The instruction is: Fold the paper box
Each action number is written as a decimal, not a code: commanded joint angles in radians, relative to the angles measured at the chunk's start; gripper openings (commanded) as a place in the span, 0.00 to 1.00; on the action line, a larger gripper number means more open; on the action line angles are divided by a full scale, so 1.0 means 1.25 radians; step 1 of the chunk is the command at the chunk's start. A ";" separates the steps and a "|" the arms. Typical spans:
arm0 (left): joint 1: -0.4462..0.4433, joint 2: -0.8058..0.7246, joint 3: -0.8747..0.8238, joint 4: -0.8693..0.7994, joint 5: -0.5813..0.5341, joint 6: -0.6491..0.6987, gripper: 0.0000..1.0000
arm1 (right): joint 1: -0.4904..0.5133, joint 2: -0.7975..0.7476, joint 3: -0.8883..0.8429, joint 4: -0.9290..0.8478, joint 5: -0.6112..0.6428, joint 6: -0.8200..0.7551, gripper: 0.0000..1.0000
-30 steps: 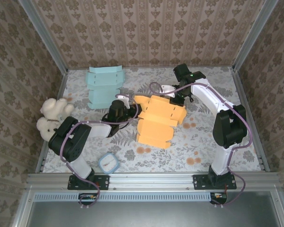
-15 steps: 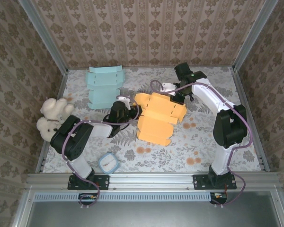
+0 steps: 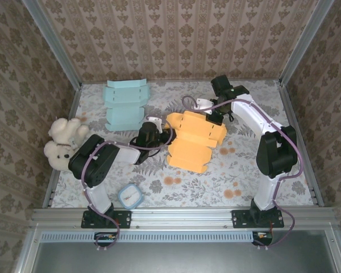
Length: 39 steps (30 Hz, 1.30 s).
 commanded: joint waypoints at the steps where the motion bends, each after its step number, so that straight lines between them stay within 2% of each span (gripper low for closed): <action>1: -0.010 -0.001 0.026 0.018 0.023 -0.013 0.16 | -0.001 -0.023 -0.011 0.018 -0.003 0.015 0.00; 5: -0.005 -0.032 0.008 0.010 -0.005 -0.007 0.16 | -0.002 -0.023 -0.011 0.023 -0.004 0.017 0.00; 10: -0.014 -0.027 0.019 0.013 0.017 -0.018 0.16 | -0.002 -0.018 -0.010 0.023 -0.003 0.020 0.00; 19: -0.061 0.075 0.109 0.040 0.061 -0.060 0.16 | -0.002 -0.014 -0.010 0.026 -0.005 0.025 0.00; 25: -0.059 0.123 0.141 0.046 0.063 -0.067 0.16 | -0.005 -0.006 -0.014 0.029 0.000 0.025 0.00; 32: -0.052 -0.002 0.061 0.038 0.040 0.030 0.18 | -0.015 -0.011 -0.021 0.045 0.005 0.024 0.00; 39: -0.053 -0.217 -0.086 0.036 0.019 0.163 0.20 | -0.015 -0.078 -0.109 0.178 0.037 -0.019 0.00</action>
